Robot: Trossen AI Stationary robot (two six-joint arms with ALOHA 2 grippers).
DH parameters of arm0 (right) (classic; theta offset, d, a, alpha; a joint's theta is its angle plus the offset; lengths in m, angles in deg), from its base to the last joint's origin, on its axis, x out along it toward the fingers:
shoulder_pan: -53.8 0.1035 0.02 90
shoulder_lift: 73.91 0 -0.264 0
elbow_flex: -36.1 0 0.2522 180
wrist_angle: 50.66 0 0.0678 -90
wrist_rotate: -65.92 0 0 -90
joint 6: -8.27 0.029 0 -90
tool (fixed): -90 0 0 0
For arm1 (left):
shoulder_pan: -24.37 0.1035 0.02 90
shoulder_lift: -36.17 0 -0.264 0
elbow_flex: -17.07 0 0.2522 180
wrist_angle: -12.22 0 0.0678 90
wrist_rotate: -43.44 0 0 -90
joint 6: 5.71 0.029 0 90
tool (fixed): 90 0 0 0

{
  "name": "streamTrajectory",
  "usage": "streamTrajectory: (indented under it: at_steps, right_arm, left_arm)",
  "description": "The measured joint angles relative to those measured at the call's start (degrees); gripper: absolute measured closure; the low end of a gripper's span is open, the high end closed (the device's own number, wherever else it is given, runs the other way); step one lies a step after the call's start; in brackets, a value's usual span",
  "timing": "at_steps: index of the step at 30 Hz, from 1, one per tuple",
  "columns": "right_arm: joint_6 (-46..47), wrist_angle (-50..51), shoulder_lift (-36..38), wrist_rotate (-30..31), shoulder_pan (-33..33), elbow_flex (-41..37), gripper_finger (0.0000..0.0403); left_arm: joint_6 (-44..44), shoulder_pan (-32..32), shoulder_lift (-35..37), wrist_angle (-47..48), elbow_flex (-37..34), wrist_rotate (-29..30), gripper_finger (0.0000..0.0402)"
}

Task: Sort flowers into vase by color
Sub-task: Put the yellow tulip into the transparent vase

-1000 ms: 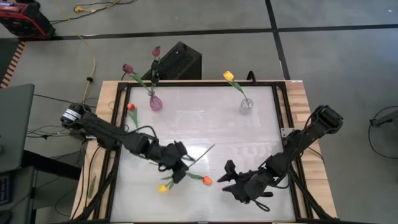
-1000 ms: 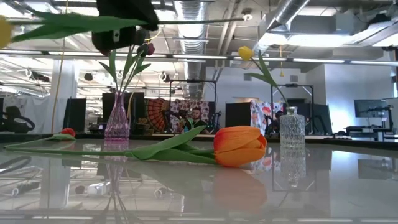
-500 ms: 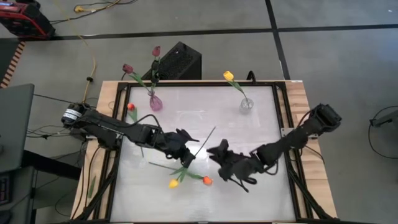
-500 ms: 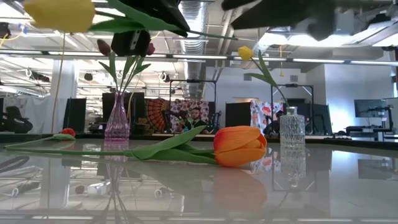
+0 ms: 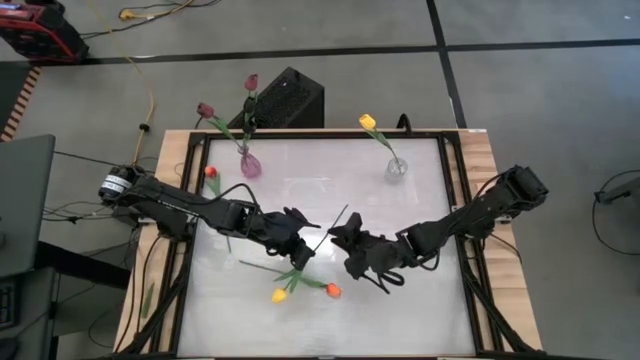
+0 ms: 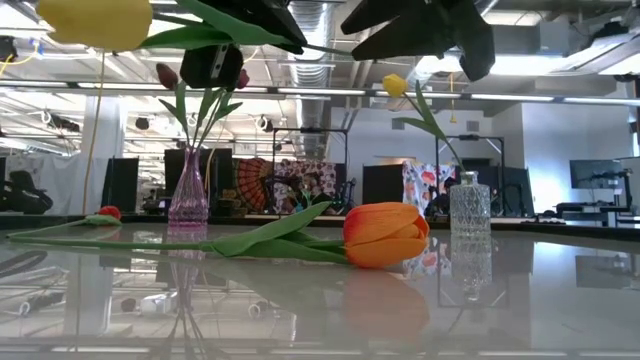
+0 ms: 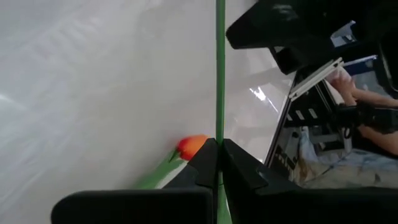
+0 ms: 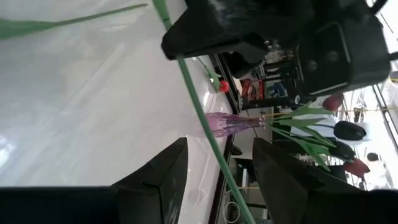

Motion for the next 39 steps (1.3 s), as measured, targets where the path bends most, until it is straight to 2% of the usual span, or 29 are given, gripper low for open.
streamTrajectory:
  at_steps: [13, 17, 22, 27, 32, 36, 39]
  right_arm:
    - [-0.59, -0.05, 0.0, -1.63, -2.04, 0.0, 0.0232]
    - [-0.57, -0.05, 0.0, -1.69, -1.91, 0.0, 0.0258]
    - [-0.55, -0.02, 0.0, -2.36, -1.68, 0.0, 0.0309]
    - [0.84, 0.95, 0.0, -6.63, -0.85, -0.13, 0.0377]
    - [9.57, 3.47, 0.02, -13.35, -0.17, -0.11, 0.0378]
    - [17.42, 10.43, 0.02, -20.73, 0.04, -0.04, 0.0378]
    - [21.64, 14.34, 0.28, -24.31, 0.74, -0.06, 0.0378]
  left_arm:
    - [3.2, 0.02, 0.02, -0.58, 0.02, -1.8, 0.0401]
    - [3.47, 0.02, 0.04, -0.94, 0.02, -1.78, 0.0401]
    - [6.23, 0.02, 0.04, -1.4, 0.02, -1.81, 0.0401]
    - [8.32, -0.19, 0.07, -0.99, 0.02, 0.17, 0.0399]
    - [13.41, 0.36, 0.09, -5.14, 0.07, 1.08, 0.0365]
    - [16.9, 1.64, 0.92, -7.66, 0.07, -3.67, 0.0324]
    - [19.83, 2.92, 3.06, -6.24, 0.09, -4.22, 0.0298]
